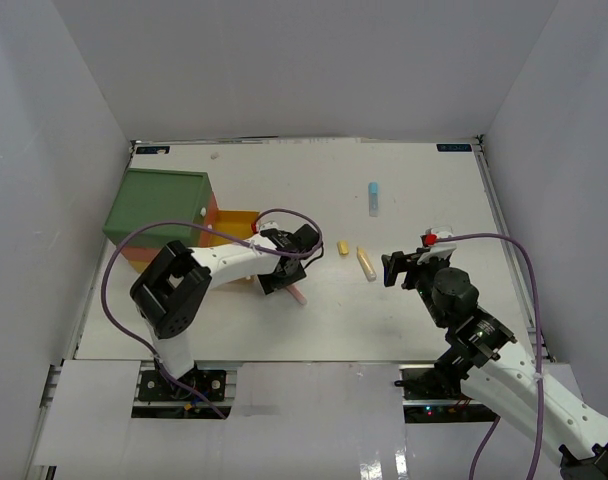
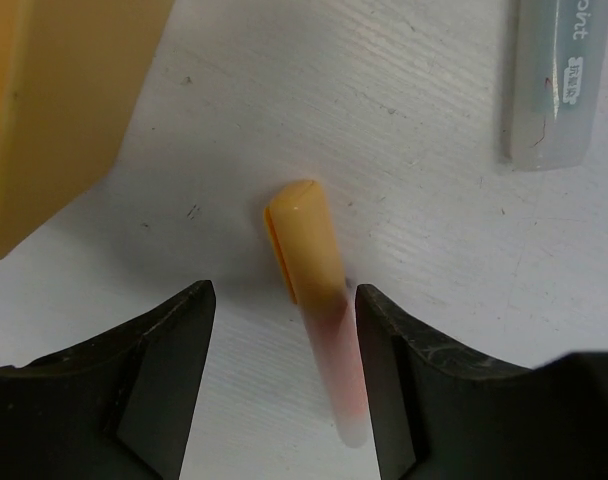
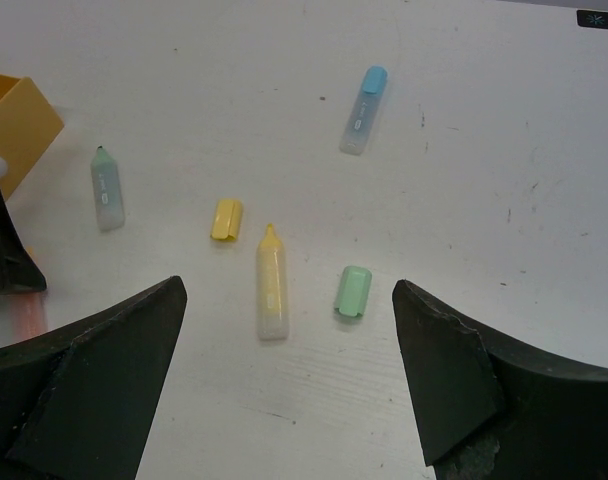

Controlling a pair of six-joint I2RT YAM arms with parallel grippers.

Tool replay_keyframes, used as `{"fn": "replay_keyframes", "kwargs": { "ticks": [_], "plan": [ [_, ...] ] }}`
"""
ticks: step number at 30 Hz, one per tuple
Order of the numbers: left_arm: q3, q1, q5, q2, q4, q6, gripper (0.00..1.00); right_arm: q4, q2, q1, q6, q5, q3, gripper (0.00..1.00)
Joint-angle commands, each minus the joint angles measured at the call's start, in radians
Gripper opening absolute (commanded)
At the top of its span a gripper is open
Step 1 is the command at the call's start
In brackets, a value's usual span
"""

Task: Sort the stationery into containers
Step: Pick up the pen from the center of the board, then place the pen in the drawer.

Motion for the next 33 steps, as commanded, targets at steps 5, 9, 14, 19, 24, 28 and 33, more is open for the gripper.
{"fn": "replay_keyframes", "kwargs": {
  "ticks": [5,9,14,19,24,28,33],
  "plan": [
    [-0.010,-0.006,0.024,0.011,0.081,0.002,0.58,0.023,0.008,-0.001,0.007,-0.019,-0.006,0.90],
    [-0.021,-0.006,0.021,-0.011,0.100,0.039,0.41,0.023,0.007,-0.002,0.005,-0.016,-0.006,0.90],
    [0.045,-0.010,-0.022,-0.072,0.097,0.215,0.19,0.023,0.012,-0.002,0.001,-0.015,-0.005,0.90],
    [0.105,-0.007,-0.098,-0.204,0.094,0.454,0.16,0.021,0.015,-0.002,-0.007,-0.019,-0.003,0.90],
    [0.090,0.120,-0.062,-0.290,0.157,0.735,0.15,0.021,0.042,-0.002,-0.010,-0.039,0.008,0.90],
    [0.065,0.256,0.017,-0.313,0.243,0.932,0.18,0.023,0.071,-0.001,-0.018,-0.053,0.024,0.90],
    [0.076,0.333,0.035,-0.258,0.292,1.065,0.25,0.021,0.105,-0.002,-0.019,-0.053,0.044,0.90]
  ]
}}
